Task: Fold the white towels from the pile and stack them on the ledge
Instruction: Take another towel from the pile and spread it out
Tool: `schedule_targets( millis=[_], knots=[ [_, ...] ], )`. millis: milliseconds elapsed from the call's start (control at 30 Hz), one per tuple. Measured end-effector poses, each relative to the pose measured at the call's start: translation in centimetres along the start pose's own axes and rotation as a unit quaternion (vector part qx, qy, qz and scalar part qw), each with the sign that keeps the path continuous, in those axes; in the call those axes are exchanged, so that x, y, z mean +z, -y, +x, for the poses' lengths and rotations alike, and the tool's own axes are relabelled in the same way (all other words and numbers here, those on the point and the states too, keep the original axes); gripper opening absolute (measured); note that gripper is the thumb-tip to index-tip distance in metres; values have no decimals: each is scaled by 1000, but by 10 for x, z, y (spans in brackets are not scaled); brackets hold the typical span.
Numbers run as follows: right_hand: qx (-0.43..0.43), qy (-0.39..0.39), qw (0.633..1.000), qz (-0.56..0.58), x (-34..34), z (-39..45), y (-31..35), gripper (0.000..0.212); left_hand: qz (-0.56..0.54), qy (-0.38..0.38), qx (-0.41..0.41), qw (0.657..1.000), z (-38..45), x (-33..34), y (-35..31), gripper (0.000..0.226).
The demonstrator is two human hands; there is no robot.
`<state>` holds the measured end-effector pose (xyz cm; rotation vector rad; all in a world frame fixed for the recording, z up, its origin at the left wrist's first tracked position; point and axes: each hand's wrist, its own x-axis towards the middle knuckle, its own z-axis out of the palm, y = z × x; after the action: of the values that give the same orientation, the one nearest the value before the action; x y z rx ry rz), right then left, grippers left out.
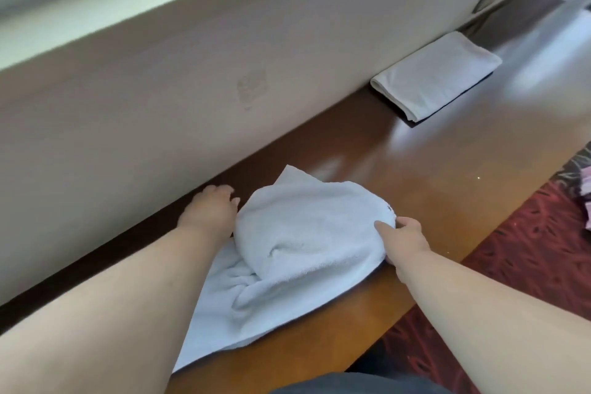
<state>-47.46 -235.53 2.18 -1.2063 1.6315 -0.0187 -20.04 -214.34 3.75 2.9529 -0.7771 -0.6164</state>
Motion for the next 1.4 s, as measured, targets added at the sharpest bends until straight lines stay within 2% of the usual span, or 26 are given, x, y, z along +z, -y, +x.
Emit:
schedule_targets(
  millis=[67,133,200,267,333,367,467,567,700,800,867,967,1000,1067,1133,1300,1367,1400],
  knots=[
    [74,36,984,156,0,5,2,37,-54,14,69,996,31,-11,-57,38],
    [122,84,953,263,-4,11,0,20,-49,53,45,996,59,-8,-103,44],
    [144,134,933,302,-13,16,-7,14,3,108,19,994,72,3,-131,54],
    [167,186,915,317,-28,19,-14,16,19,134,23,991,68,14,-141,53],
    [160,225,915,293,-45,19,-19,22,19,113,54,992,61,18,-145,37],
    [141,232,927,259,-53,19,-22,24,4,90,72,993,57,15,-146,30],
    [64,194,967,150,-78,17,-20,19,-109,5,128,986,48,-13,-155,17],
    [-8,131,989,73,-101,17,-11,16,-149,-42,162,975,42,-51,-178,13],
    [-95,43,994,-13,-118,27,2,22,-191,-57,167,965,49,-73,-224,11],
    [-121,-9,991,-63,-123,49,7,18,-192,-49,157,968,63,-61,-251,2],
    [-130,-31,987,-94,-125,67,9,15,-193,-38,166,966,71,-47,-262,22],
    [-154,-58,975,-149,-128,92,9,9,-149,25,222,963,73,-21,-266,73],
    [-156,-62,973,-161,-128,98,9,9,-121,52,222,966,71,-12,-264,82],
    [-157,-63,972,-162,-130,107,10,24,-38,88,213,972,62,5,-254,83],
    [-172,-65,970,-159,-132,113,11,30,35,87,205,974,51,21,-240,72],
    [-186,-77,957,-208,-143,126,19,23,107,123,151,975,29,46,-215,63],
    [-176,-89,952,-236,-144,125,24,31,116,141,147,972,32,48,-211,69],
    [-183,-109,938,-275,-143,123,26,39,123,145,150,970,37,48,-211,73]
  ],
)
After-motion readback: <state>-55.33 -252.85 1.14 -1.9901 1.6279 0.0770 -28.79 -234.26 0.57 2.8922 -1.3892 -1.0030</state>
